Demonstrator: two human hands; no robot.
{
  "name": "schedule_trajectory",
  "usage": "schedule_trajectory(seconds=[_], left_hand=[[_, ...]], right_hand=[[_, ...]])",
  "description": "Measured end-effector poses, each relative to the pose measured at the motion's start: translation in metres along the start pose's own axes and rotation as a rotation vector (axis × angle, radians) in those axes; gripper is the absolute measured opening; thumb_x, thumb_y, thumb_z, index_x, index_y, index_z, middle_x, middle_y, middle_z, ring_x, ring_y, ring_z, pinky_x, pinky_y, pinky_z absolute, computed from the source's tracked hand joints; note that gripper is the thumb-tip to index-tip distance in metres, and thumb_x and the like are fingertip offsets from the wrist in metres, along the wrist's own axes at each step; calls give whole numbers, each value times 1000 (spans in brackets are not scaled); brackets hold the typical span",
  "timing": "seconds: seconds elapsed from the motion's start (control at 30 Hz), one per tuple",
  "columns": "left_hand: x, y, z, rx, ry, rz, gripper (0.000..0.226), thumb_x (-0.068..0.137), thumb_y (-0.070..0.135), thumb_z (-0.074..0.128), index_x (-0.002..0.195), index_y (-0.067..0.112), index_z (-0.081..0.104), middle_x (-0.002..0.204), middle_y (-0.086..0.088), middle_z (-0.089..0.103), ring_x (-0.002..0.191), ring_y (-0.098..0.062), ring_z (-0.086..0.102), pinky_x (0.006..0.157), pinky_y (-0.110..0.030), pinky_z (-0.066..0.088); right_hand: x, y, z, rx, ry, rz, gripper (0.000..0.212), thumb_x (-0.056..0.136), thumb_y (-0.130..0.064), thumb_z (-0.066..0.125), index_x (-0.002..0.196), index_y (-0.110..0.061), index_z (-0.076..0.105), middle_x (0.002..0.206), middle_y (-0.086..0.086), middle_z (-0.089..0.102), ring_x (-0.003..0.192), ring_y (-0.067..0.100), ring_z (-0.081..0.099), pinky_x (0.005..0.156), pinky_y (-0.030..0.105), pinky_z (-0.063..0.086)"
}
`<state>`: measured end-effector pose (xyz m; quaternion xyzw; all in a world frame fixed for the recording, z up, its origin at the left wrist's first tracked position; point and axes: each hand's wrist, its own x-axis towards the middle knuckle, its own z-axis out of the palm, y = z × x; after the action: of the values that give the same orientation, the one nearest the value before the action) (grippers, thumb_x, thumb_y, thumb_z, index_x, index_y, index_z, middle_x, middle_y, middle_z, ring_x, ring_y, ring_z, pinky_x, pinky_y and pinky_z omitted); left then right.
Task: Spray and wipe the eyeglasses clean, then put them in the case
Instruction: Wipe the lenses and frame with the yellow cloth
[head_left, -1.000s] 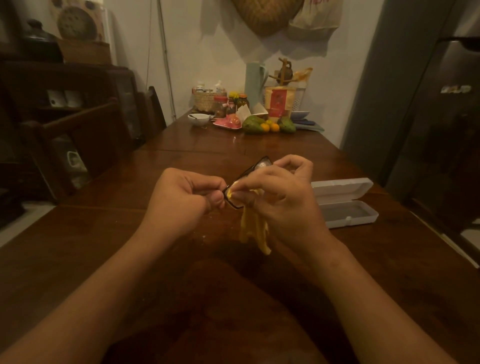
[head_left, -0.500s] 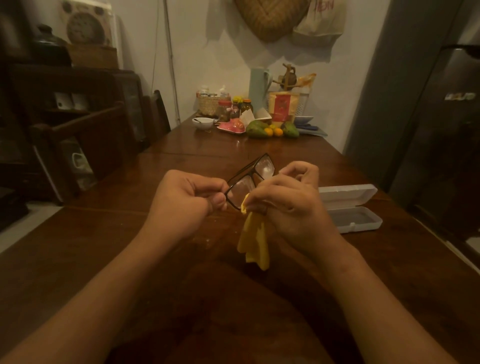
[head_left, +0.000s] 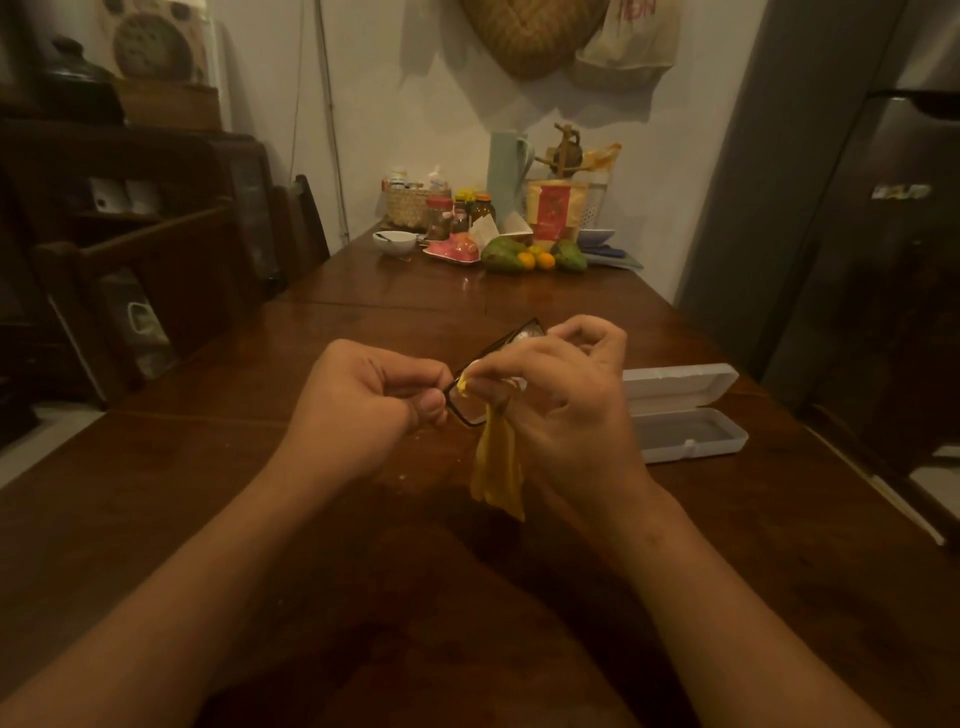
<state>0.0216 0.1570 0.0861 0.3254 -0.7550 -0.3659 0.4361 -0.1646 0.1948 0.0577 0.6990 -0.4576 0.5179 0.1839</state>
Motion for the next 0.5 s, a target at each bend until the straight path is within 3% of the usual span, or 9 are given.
schedule_trajectory(seconds=[0.2, 0.33, 0.5], left_hand=[[-1, 1, 1, 26, 19, -17, 36, 82, -17, 60, 72, 13, 77, 56, -3, 67, 59, -4, 60, 58, -14, 47], [0, -1, 0, 59, 0, -4, 40, 81, -16, 59, 75, 19, 76, 60, -5, 68, 61, -7, 59, 59, -18, 45], [1, -3, -1, 66, 17, 16, 33, 80, -18, 59, 70, 9, 75, 60, -12, 67, 61, -9, 59, 60, -19, 46]], right_hand=[[-1, 2, 0, -18, 99, 131, 14, 87, -36, 70, 100, -31, 73, 96, -28, 61, 116, -20, 26, 83, 41, 39], [-3, 1, 3, -6, 81, 83, 13, 87, -30, 73, 99, -27, 74, 96, -19, 69, 114, -17, 30, 89, 33, 31], [-3, -4, 2, 50, -39, 21, 11, 86, -27, 74, 97, -26, 75, 98, -17, 69, 112, -1, 36, 90, 28, 29]])
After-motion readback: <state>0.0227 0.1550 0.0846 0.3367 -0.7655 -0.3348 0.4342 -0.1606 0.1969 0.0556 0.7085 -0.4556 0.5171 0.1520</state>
